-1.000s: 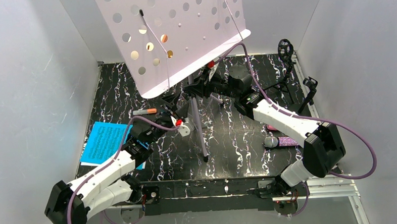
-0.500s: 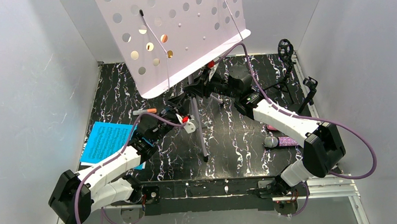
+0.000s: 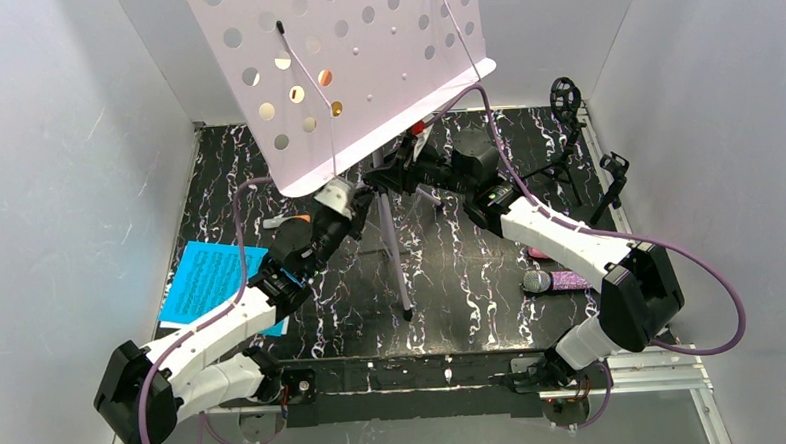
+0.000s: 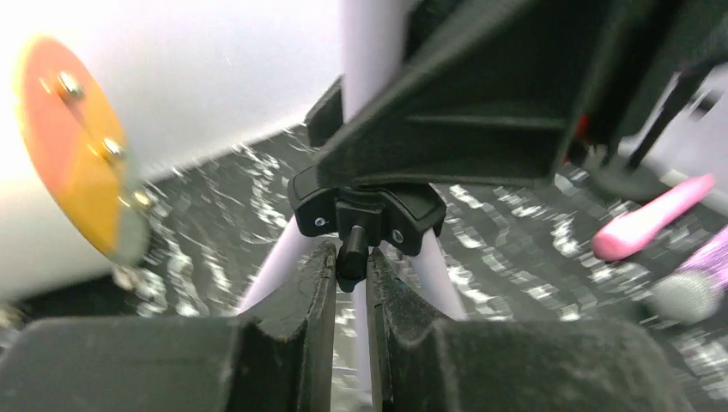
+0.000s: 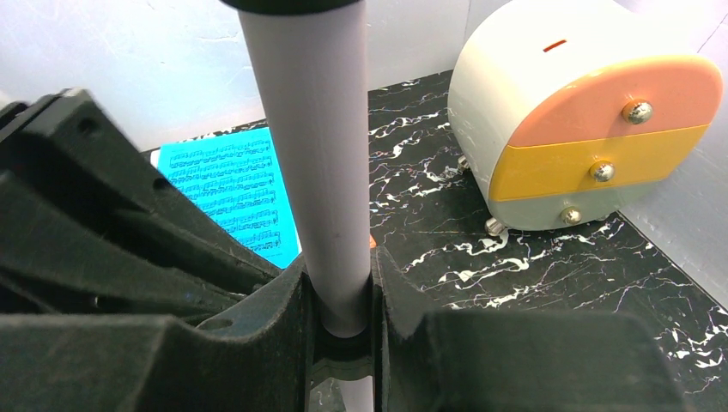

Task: Pack up the instrument practice props
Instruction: Unscrew the knob on the music stand.

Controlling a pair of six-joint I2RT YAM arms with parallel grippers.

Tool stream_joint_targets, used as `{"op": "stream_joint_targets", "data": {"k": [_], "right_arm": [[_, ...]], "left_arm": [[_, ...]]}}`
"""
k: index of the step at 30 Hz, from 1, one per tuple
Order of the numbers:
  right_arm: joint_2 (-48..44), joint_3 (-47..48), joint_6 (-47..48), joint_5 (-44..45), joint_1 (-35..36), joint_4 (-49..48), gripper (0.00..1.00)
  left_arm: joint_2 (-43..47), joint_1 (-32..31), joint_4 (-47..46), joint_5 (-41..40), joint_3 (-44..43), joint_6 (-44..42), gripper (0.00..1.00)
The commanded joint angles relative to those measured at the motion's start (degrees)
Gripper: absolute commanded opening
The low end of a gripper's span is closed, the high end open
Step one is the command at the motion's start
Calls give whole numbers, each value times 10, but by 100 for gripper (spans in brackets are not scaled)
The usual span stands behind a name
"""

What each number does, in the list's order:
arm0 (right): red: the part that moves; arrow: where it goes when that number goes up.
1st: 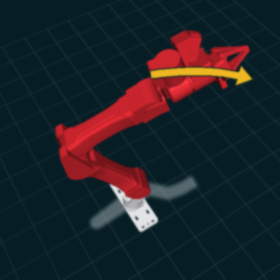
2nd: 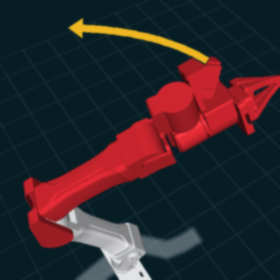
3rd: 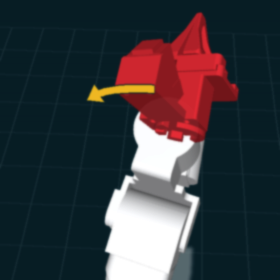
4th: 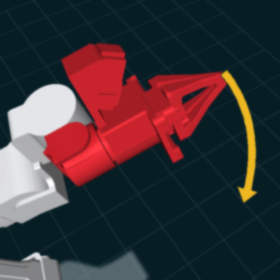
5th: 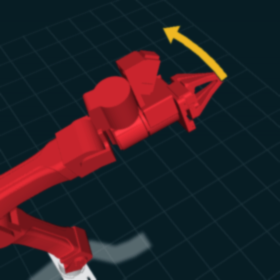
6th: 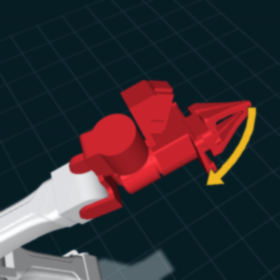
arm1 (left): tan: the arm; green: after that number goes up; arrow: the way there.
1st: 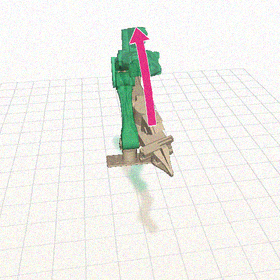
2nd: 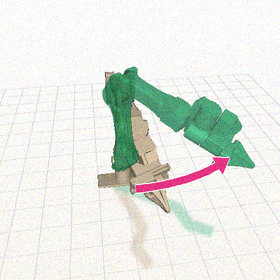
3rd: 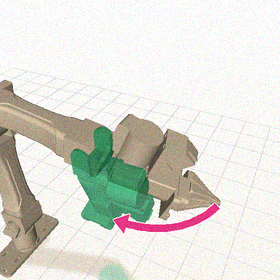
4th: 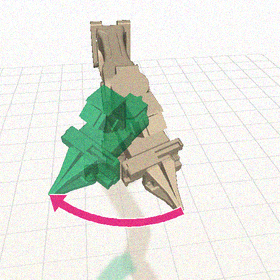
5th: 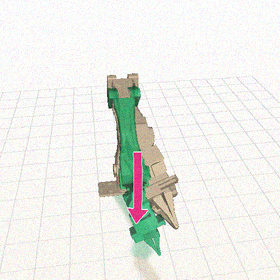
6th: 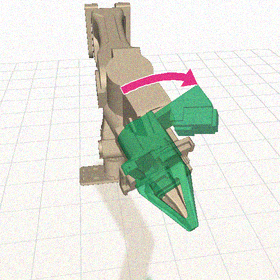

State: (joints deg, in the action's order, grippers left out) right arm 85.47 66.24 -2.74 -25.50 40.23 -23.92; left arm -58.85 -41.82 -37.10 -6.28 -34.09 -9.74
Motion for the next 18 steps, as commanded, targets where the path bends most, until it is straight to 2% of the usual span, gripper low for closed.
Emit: {"op": "stream_joint_targets", "data": {"k": [1,6,9,11,14,15,18], "right_arm": [[11,10,-47,22,-11,48,1],[10,9,-47,19,-12,47,1],[8,8,-48,19,-12,47,1],[9,7,-50,17,-12,45,1],[10,7,-56,15,-12,42,1],[9,7,-59,15,-12,40,1],[8,5,-66,17,-11,35,1]], "left_arm": [[11,5,100,-91,-34,384,5],[3,10,125,-93,-40,619,5],[10,21,110,-81,-36,679,10],[17,28,105,-77,-42,652,14],[32,34,109,-75,-54,567,25],[37,38,103,-68,-56,529,31],[46,50,92,-24,-66,440,39]]}}
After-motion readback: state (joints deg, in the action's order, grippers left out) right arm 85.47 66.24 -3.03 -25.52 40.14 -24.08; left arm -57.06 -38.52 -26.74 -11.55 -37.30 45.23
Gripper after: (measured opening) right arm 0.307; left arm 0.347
